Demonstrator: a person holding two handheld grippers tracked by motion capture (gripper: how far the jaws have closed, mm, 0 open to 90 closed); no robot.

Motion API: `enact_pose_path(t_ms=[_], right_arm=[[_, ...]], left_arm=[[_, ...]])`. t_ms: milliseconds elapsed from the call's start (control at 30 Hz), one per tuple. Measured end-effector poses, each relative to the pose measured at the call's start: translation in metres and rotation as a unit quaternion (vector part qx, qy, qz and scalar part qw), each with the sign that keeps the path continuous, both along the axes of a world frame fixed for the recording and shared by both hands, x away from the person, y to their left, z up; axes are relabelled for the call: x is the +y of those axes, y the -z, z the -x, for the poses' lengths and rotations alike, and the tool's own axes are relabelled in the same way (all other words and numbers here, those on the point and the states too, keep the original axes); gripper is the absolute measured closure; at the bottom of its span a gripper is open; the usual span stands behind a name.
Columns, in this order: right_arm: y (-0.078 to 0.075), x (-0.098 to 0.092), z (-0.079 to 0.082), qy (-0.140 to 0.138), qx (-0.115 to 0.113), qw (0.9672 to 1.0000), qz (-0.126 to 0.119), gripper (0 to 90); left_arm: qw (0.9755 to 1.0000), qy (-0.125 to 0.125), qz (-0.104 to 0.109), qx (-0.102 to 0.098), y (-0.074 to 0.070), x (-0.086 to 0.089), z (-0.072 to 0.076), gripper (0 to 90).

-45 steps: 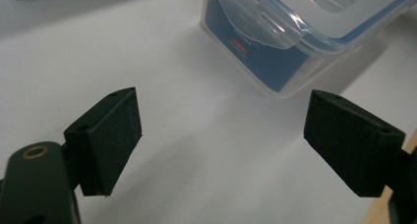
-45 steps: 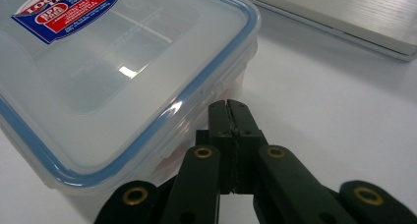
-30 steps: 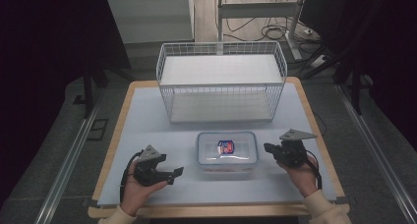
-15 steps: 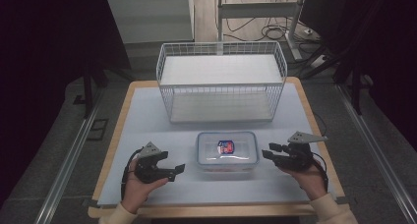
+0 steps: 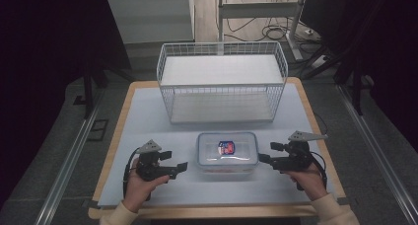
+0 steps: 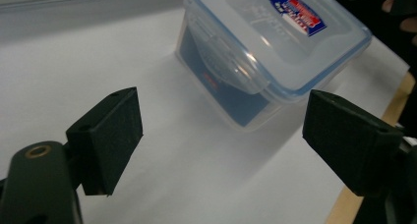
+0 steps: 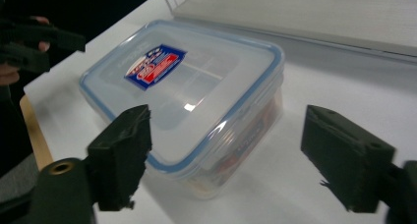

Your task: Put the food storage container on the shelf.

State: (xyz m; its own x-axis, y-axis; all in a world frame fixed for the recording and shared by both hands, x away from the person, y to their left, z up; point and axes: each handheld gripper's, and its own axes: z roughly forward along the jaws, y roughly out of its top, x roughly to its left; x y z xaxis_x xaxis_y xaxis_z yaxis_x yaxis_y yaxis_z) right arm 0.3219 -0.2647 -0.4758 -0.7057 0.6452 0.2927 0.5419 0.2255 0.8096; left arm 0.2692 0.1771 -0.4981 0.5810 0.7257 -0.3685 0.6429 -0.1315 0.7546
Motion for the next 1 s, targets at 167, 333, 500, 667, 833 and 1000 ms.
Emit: enact_pose_path(t_ms=[167, 333, 500, 667, 833, 1000], right_arm=[[0.000, -0.001, -0.001, -0.003, 0.017, 0.9996, -0.024, 15.9], [-0.002, 0.002, -0.003, -0.004, 0.018, 0.9997, -0.016, 18.7], [-0.002, 0.007, -0.012, -0.016, 0.056, 0.9980, -0.023, 20.6], [-0.005, 0.013, -0.026, -0.012, 0.083, 0.9956, -0.042, 22.9], [-0.001, 0.015, -0.033, -0.003, 0.093, 0.9944, -0.051, 24.3], [0.008, 0.014, -0.035, -0.001, 0.108, 0.9931, -0.045, 24.3]], left_arm=[[0.9997, 0.004, 0.019, 0.018, 0.001, -0.002, -0.008, 16.2], [0.9991, 0.011, 0.033, 0.022, -0.004, -0.007, -0.015, 17.4], [0.9976, 0.012, 0.053, 0.043, -0.006, -0.012, -0.025, 18.2], [0.9969, 0.007, 0.055, 0.057, -0.008, -0.016, -0.039, 18.8], [0.9944, 0.015, 0.066, 0.080, -0.005, -0.026, -0.049, 18.8], [0.9910, 0.028, 0.082, 0.102, 0.004, -0.034, -0.055, 18.8]])
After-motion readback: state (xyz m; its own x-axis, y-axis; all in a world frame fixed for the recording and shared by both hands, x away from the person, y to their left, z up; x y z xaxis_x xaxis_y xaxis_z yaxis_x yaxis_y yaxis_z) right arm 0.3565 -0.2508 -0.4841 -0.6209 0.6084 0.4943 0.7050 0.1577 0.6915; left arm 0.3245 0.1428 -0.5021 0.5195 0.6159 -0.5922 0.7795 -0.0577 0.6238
